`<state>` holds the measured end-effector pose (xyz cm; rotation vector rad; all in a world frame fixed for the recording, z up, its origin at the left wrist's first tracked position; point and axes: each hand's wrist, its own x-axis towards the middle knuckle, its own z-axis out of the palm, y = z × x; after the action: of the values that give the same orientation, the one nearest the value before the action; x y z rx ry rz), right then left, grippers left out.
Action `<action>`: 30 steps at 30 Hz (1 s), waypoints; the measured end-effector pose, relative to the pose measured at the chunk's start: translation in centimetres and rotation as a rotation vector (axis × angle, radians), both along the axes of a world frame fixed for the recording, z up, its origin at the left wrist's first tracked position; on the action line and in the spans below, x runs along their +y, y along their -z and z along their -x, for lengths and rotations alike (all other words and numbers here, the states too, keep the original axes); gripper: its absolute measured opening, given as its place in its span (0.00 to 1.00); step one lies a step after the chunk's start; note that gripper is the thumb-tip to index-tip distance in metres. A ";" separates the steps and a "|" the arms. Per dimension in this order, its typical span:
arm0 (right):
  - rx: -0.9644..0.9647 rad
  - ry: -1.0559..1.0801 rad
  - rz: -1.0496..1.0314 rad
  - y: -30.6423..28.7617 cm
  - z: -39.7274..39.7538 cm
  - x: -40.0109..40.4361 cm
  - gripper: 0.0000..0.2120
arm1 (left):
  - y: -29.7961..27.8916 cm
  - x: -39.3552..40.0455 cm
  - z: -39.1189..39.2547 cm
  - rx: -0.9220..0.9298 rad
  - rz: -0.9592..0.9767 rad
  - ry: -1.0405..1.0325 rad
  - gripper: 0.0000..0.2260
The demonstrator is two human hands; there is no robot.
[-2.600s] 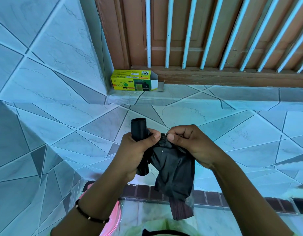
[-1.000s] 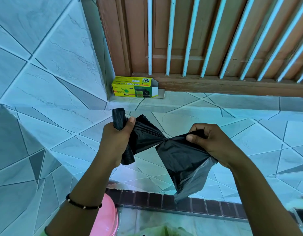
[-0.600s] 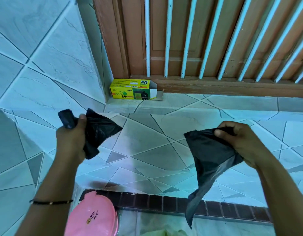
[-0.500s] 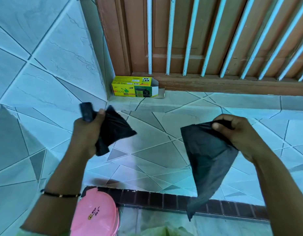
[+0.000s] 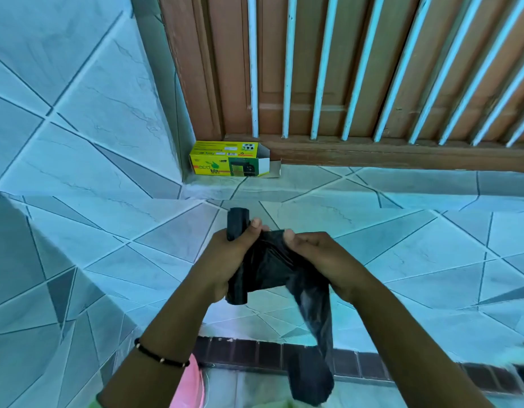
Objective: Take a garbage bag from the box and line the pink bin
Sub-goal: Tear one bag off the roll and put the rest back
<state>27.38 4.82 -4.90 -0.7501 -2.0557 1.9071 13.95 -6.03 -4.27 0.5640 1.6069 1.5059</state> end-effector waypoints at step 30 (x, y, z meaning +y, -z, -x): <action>0.067 0.125 0.112 0.7 -2.7 0.5 0.12 | 2.3 -0.1 -0.8 -0.114 0.046 -0.200 0.11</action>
<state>30.06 5.35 -5.64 -0.8077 -1.8305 1.9632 14.80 -6.13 -6.62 0.2936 1.6426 1.6116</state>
